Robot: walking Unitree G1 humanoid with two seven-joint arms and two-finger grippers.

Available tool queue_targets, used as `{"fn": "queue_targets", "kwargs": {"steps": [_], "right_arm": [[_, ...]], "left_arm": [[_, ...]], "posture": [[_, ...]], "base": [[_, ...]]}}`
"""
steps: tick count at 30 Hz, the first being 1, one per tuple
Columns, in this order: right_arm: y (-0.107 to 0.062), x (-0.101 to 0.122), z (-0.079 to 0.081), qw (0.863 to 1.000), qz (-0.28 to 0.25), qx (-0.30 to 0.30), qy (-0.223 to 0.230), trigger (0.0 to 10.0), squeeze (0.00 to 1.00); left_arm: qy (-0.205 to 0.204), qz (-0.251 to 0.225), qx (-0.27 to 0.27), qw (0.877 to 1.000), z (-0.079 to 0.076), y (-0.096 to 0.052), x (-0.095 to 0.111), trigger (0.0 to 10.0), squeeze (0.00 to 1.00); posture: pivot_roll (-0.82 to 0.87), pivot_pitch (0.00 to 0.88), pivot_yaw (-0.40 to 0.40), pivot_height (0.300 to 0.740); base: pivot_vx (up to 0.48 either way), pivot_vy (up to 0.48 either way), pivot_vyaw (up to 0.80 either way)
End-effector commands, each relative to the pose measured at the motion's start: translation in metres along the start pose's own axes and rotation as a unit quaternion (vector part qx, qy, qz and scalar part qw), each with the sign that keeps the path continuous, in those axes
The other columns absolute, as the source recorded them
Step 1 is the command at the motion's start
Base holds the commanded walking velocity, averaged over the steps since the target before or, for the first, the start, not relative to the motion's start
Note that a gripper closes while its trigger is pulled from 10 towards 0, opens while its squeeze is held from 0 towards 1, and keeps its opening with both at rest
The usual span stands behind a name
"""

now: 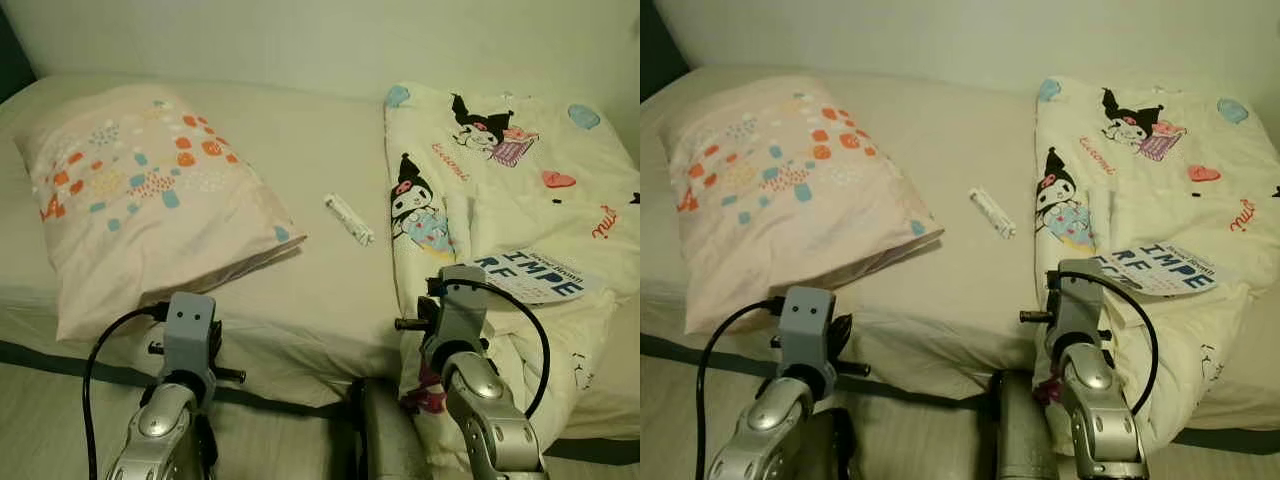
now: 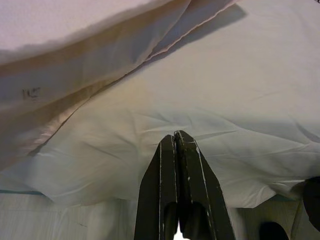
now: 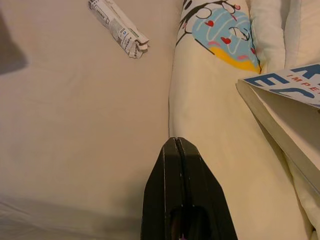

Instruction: Clean up the room

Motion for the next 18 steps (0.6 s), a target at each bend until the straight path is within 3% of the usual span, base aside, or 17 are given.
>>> {"fn": "queue_targets", "kwargs": {"steps": [1, 14, 15, 17, 18], "right_arm": [[-0.001, -0.002, 0.000, 1.000, 0.006, 0.001, -0.003, 10.0, 0.00], [0.004, 0.008, 0.001, 1.000, -0.007, 0.008, -0.008, 10.0, 0.00], [0.012, 0.016, -0.001, 1.000, -0.016, 0.007, -0.013, 10.0, 0.00], [0.012, 0.016, -0.001, 1.000, -0.016, 0.007, -0.013, 10.0, 0.00], [0.027, 0.027, -0.006, 0.999, -0.023, 0.005, -0.028, 10.0, 0.00]], "left_arm": [[-0.001, 0.014, 0.006, 1.000, 0.002, -0.003, -0.009, 10.0, 0.00], [-0.003, 0.009, 0.015, 1.000, 0.005, -0.005, -0.008, 10.0, 0.00], [-0.004, 0.006, 0.017, 1.000, 0.008, -0.005, -0.007, 10.0, 0.00], [-0.004, 0.006, 0.017, 1.000, 0.008, -0.005, -0.007, 10.0, 0.00], [-0.004, -0.003, 0.020, 1.000, 0.013, -0.006, -0.003, 10.0, 0.00]], "posture": [[-0.12, 0.192, -0.069, 0.546], [-0.12, 0.198, -0.076, 0.546], [-0.11, 0.202, -0.077, 0.546], [-0.11, 0.202, -0.077, 0.546], [-0.09, 0.236, -0.073, 0.546]], "base": [[0.000, 0.000, 0.00], [0.000, 0.000, 0.00], [0.000, 0.000, 0.00], [0.000, 0.000, 0.00], [0.000, 0.000, 0.00]]}}
Point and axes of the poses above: a point about 5 cm out from each wrist's last joint towards the gripper, its own y axis pointing out of the wrist towards the gripper, its own x axis along the axis of the wrist's last joint, z = x × y, the point moved 2 cm from there along y, pointing out of the wrist towards the gripper, and after that the axes turned 13 degrees about y, right-handed, at the moved point
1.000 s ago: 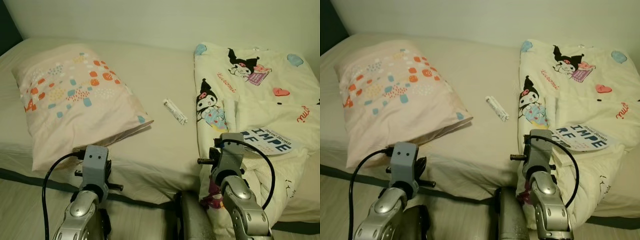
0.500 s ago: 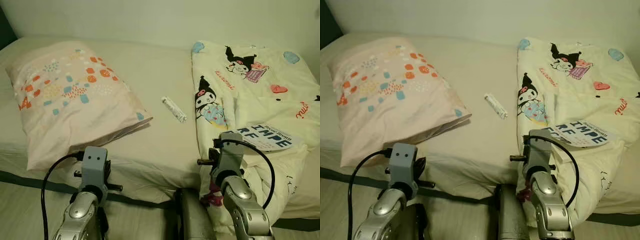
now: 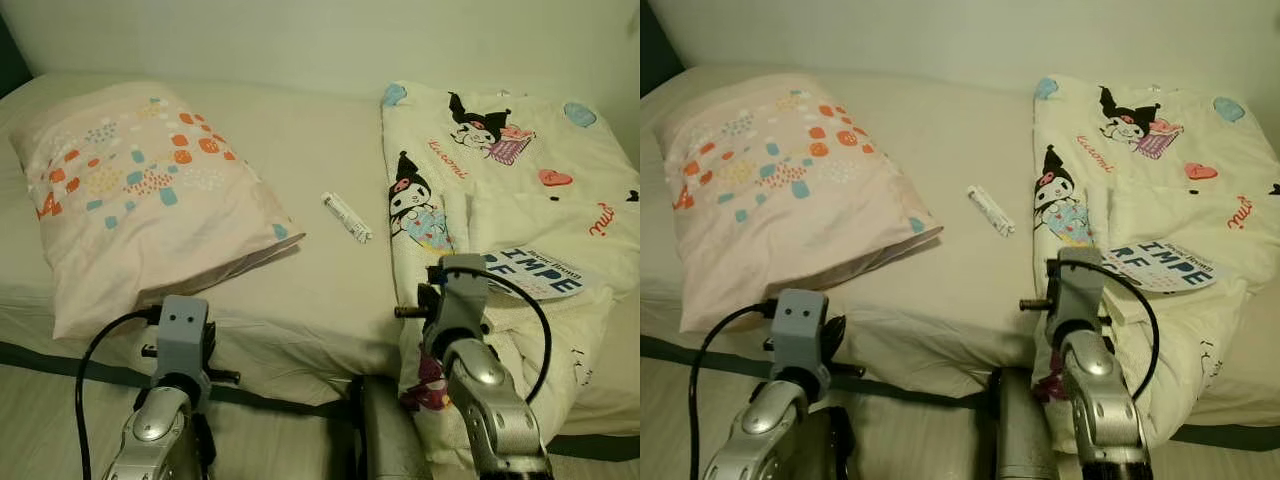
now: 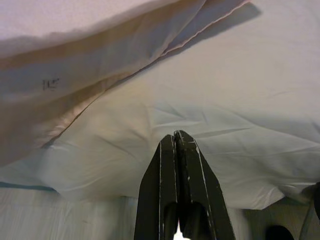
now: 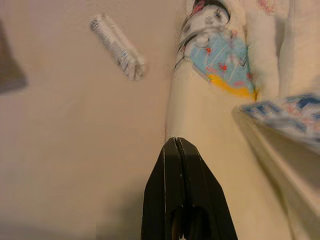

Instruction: Clean up the room

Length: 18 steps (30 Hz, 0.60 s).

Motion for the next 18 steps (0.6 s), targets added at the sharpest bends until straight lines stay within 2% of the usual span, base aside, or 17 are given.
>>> {"fn": "queue_targets", "kwargs": {"steps": [1, 2, 3, 4, 5, 7, 9, 10, 12, 13, 15, 18], "right_arm": [[0.019, 0.010, -0.014, 1.000, -0.009, -0.012, -0.019, 10.0, 0.87], [0.019, 0.010, -0.014, 1.000, -0.009, -0.012, -0.019, 10.0, 0.87], [0.030, 0.020, -0.019, 0.999, -0.012, -0.016, -0.034, 10.0, 1.00], [0.030, 0.020, -0.019, 0.999, -0.012, -0.016, -0.034, 10.0, 1.00], [0.042, 0.027, -0.025, 0.998, -0.011, -0.020, -0.055, 10.0, 1.00], [0.052, 0.034, -0.032, 0.997, -0.008, -0.026, -0.074, 10.0, 1.00], [0.056, 0.035, -0.035, 0.996, -0.007, -0.031, -0.078, 10.0, 1.00], [0.059, 0.037, -0.038, 0.996, -0.006, -0.038, -0.074, 10.0, 1.00], [0.059, 0.037, -0.038, 0.996, -0.006, -0.038, -0.074, 10.0, 1.00], [0.064, 0.039, -0.044, 0.996, -0.007, -0.052, -0.070, 10.0, 1.00], [0.064, 0.039, -0.044, 0.996, -0.007, -0.052, -0.070, 10.0, 1.00], [0.068, 0.041, -0.046, 0.997, -0.006, -0.054, -0.060, 10.0, 1.00]], "left_arm": [[-0.002, -0.014, 0.003, 1.000, 0.008, -0.003, 0.005, 10.0, 0.00], [-0.002, -0.014, 0.003, 1.000, 0.008, -0.003, 0.005, 10.0, 0.00], [-0.001, -0.023, 0.003, 1.000, 0.011, -0.004, 0.010, 10.0, 0.00], [-0.001, -0.023, 0.003, 1.000, 0.011, -0.004, 0.010, 10.0, 0.00], [0.006, -0.035, -0.008, 0.999, 0.012, -0.005, 0.017, 10.0, 0.00], [0.018, -0.050, -0.022, 0.998, 0.014, -0.008, 0.025, 10.0, 0.00], [0.023, -0.053, -0.026, 0.998, 0.016, -0.009, 0.027, 10.0, 0.00], [0.029, -0.054, -0.024, 0.998, 0.021, -0.011, 0.029, 10.0, 0.00], [0.029, -0.054, -0.024, 0.998, 0.021, -0.011, 0.029, 10.0, 0.00], [0.044, -0.056, -0.023, 0.997, 0.031, -0.017, 0.035, 10.0, 0.00], [0.044, -0.056, -0.023, 0.997, 0.031, -0.017, 0.035, 10.0, 0.00], [0.061, -0.064, -0.023, 0.996, 0.039, -0.024, 0.044, 10.0, 0.00]], "posture": [[-0.07, 0.254, -0.070, 0.546], [-0.07, 0.254, -0.070, 0.546], [-0.07, 0.259, -0.070, 0.546], [-0.07, 0.259, -0.070, 0.546], [-0.04, 0.289, -0.074, 0.546], [-0.01, 0.316, -0.063, 0.546], [-0.01, 0.319, -0.058, 0.546], [0.01, 0.335, -0.043, 0.546], [0.01, 0.335, -0.043, 0.546], [0.07, 0.364, -0.018, 0.546], [0.07, 0.364, -0.018, 0.546], [0.12, 0.390, 0.001, 0.546]], "base": [[0.000, 0.000, 0.00], [0.000, 0.000, 0.00], [0.000, 0.000, 0.00], [0.000, 0.000, 0.00], [0.000, 0.000, 0.00], [0.000, 0.000, 0.00], [0.000, 0.000, 0.00], [0.000, 0.000, 0.00], [0.000, 0.000, 0.00], [0.000, 0.000, 0.00], [0.000, 0.000, 0.00], [0.000, 0.000, 0.00]]}}
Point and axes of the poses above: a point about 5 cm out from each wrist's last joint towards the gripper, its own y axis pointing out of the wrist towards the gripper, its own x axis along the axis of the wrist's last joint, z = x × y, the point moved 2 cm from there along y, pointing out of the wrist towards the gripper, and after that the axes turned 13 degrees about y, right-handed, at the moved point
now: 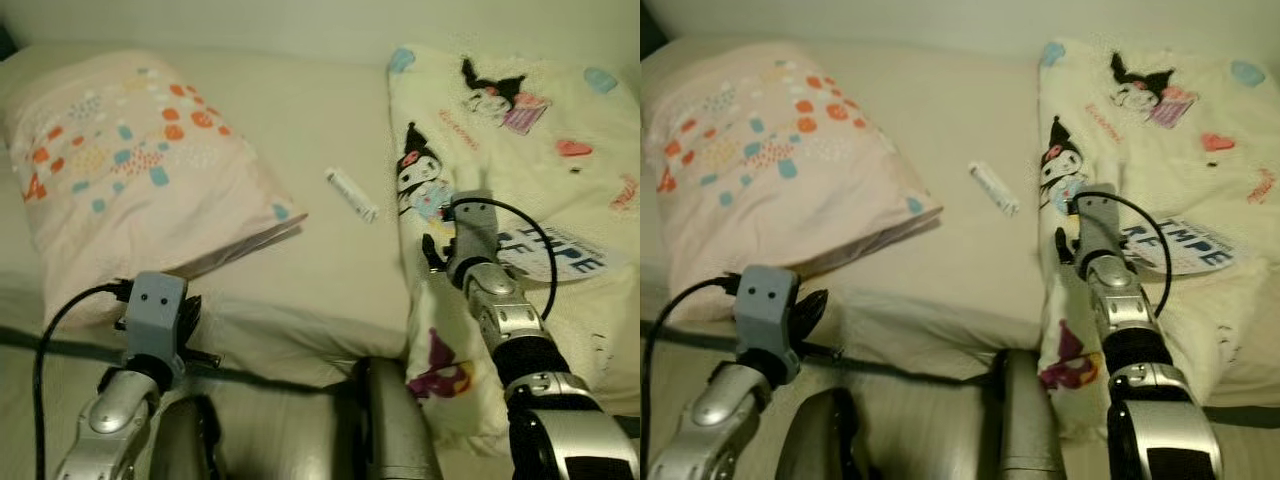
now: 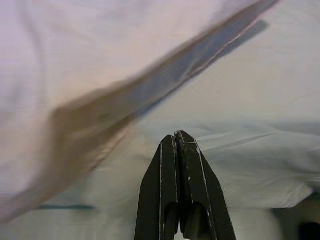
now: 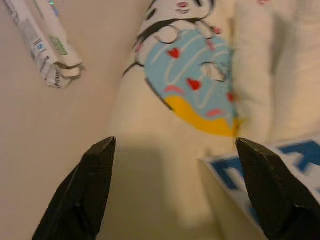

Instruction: Clean up the room

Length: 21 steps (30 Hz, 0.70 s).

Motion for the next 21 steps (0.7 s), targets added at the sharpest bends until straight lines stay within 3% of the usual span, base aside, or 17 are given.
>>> {"fn": "queue_targets", "kwargs": {"steps": [1, 6, 10, 14, 21], "right_arm": [[0.002, -0.005, 0.000, 1.000, 0.007, 0.009, 0.016, 10.0, 1.00], [0.006, 0.003, 0.013, 0.997, -0.008, 0.049, 0.055, 10.0, 1.00], [0.008, 0.016, 0.021, 0.995, -0.031, 0.070, 0.057, 10.0, 1.00], [0.009, 0.019, 0.021, 0.996, -0.035, 0.069, 0.054, 10.0, 1.00], [0.012, 0.039, 0.013, 0.996, -0.062, 0.036, 0.056, 10.0, 1.00]], "left_arm": [[0.005, 0.003, -0.001, 1.000, 0.008, -0.007, 0.004, 10.0, 0.00], [0.013, -0.015, 0.014, 1.000, 0.020, -0.012, 0.019, 10.0, 0.00], [0.018, -0.026, 0.035, 0.999, 0.028, -0.020, 0.030, 10.0, 0.00], [0.018, -0.027, 0.039, 0.999, 0.030, -0.022, 0.032, 10.0, 0.00], [0.018, -0.020, 0.048, 0.998, 0.036, -0.040, 0.042, 10.0, 0.00]], "posture": [[0.14, 0.403, 0.013, 0.546], [0.17, 0.423, 0.021, 0.546], [0.22, 0.435, 0.032, 0.546], [0.23, 0.435, 0.033, 0.546], [0.29, 0.462, 0.042, 0.546]], "base": [[0.000, 0.000, 0.00], [0.000, 0.000, 0.00], [0.000, 0.000, 0.00], [0.000, 0.000, 0.00], [0.000, 0.000, 0.00]]}}
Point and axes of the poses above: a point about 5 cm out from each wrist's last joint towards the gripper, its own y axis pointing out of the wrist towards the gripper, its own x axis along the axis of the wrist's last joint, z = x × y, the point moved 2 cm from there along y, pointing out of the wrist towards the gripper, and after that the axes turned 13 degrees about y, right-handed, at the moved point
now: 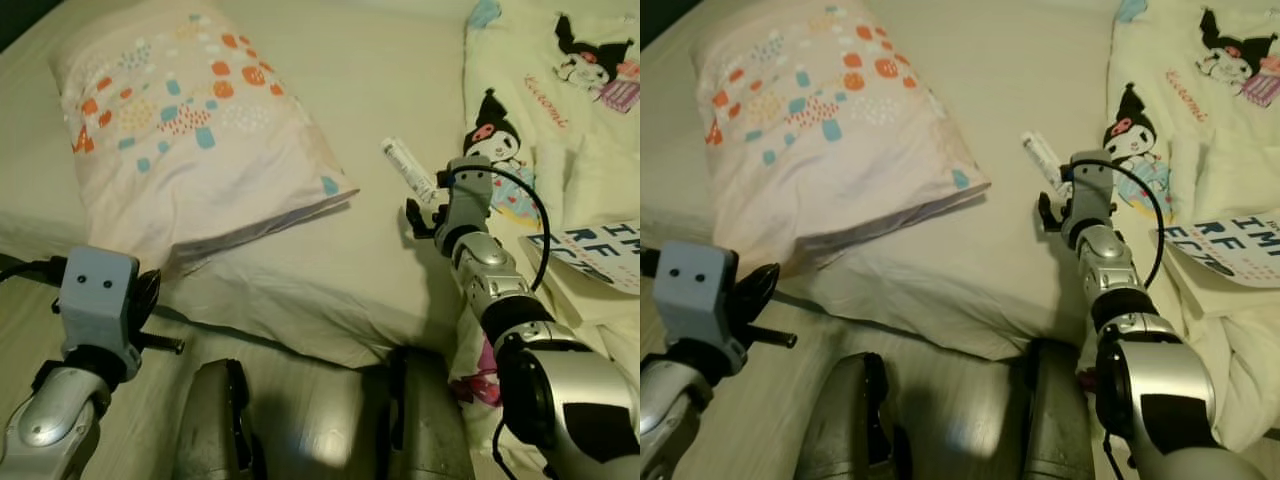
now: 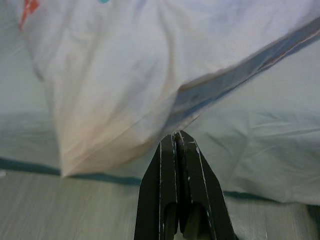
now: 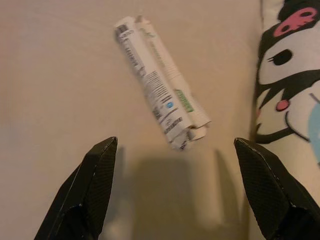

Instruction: Clean up the room

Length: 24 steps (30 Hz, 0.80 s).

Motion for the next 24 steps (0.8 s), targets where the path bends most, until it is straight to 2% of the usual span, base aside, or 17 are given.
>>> {"fn": "queue_targets", "kwargs": {"steps": [1, 11, 12, 14, 15, 24], "right_arm": [[-0.001, -0.002, -0.007, 1.000, 0.004, -0.014, 0.001, 10.0, 1.00], [0.000, 0.008, -0.016, 0.999, 0.003, -0.035, -0.037, 10.0, 1.00], [0.000, 0.009, -0.018, 0.998, 0.003, -0.038, -0.040, 10.0, 0.51], [0.000, 0.010, -0.019, 0.998, 0.003, -0.041, -0.044, 10.0, 0.51], [0.000, 0.011, -0.020, 0.998, 0.003, -0.042, -0.050, 10.0, 0.00], [0.000, 0.014, -0.026, 0.997, 0.004, -0.052, -0.061, 10.0, 0.00]], "left_arm": [[0.004, 0.013, 0.000, 1.000, 0.002, -0.007, 0.000, 10.0, 0.00], [0.007, 0.000, -0.011, 1.000, 0.003, -0.019, 0.016, 10.0, 0.00], [0.011, 0.001, -0.012, 1.000, 0.004, -0.020, 0.017, 10.0, 0.00], [0.012, 0.002, -0.011, 1.000, 0.006, -0.021, 0.018, 10.0, 0.00], [0.015, 0.004, -0.011, 1.000, 0.008, -0.022, 0.020, 10.0, 0.00], [0.022, 0.004, -0.019, 1.000, 0.012, -0.028, 0.027, 10.0, 0.00]], "posture": [[0.29, 0.462, 0.042, 0.546], [0.37, 0.465, 0.073, 0.546], [0.38, 0.465, 0.075, 0.546], [0.39, 0.462, 0.078, 0.546], [0.40, 0.459, 0.084, 0.546], [0.44, 0.453, 0.108, 0.546]], "base": [[0.000, 0.000, 0.00], [0.000, 0.000, 0.00], [0.000, 0.000, 0.00], [0.000, 0.000, 0.00], [0.000, 0.000, 0.00], [0.000, 0.000, 0.00]]}}
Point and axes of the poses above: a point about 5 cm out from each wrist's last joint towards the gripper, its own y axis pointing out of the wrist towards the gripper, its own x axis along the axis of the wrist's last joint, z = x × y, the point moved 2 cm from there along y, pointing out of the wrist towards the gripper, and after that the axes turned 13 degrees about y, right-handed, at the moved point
